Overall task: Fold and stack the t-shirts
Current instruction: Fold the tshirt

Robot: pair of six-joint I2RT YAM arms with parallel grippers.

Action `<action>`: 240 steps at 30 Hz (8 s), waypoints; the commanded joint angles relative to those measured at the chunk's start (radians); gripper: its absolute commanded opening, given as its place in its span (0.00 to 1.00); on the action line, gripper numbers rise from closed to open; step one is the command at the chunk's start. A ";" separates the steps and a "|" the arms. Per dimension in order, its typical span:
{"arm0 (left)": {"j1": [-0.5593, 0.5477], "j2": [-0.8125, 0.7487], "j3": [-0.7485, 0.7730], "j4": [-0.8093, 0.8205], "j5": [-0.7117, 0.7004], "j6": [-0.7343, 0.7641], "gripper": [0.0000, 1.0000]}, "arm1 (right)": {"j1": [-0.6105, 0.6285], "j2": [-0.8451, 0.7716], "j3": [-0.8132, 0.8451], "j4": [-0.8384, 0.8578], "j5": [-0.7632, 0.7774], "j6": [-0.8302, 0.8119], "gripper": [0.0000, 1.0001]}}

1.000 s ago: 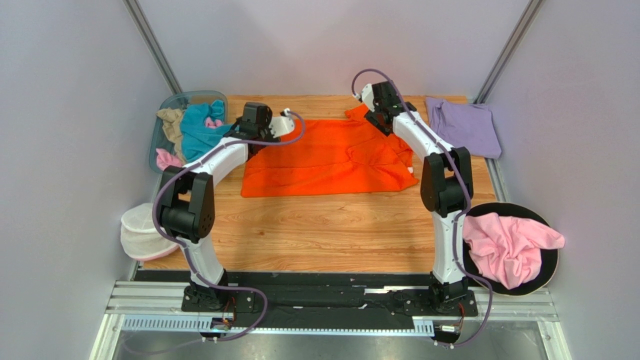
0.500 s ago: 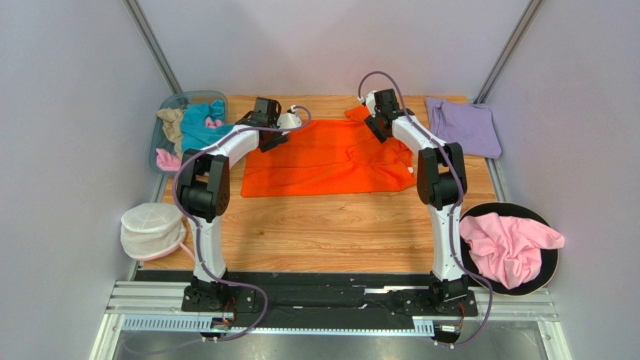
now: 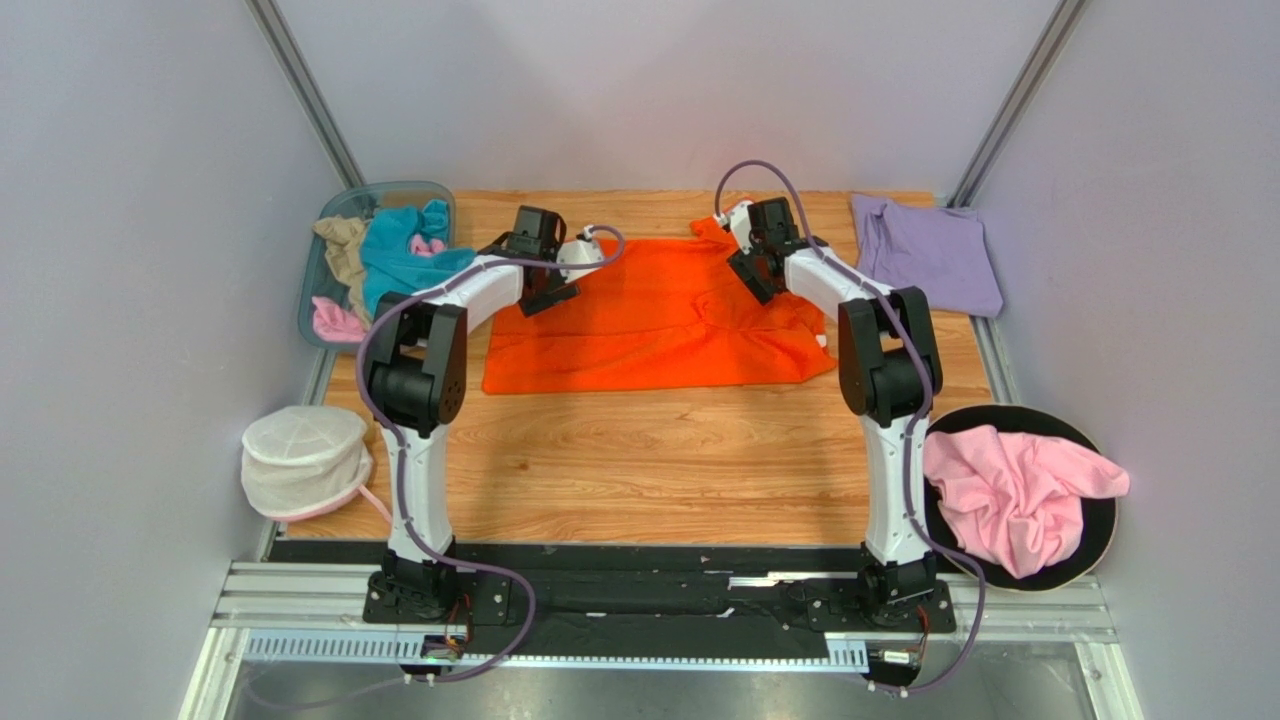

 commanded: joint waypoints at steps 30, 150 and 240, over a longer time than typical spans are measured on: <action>-0.101 -0.151 -0.365 0.068 -0.132 0.057 0.78 | 0.044 -0.219 -0.400 0.061 0.057 -0.064 0.65; -0.512 -0.937 -1.086 -0.236 -0.130 -0.236 0.83 | 0.179 -0.664 -0.920 0.032 0.088 -0.073 0.66; -0.226 -0.659 -0.555 -0.095 0.160 0.102 0.98 | -0.153 0.077 0.223 -0.396 -0.593 0.223 0.44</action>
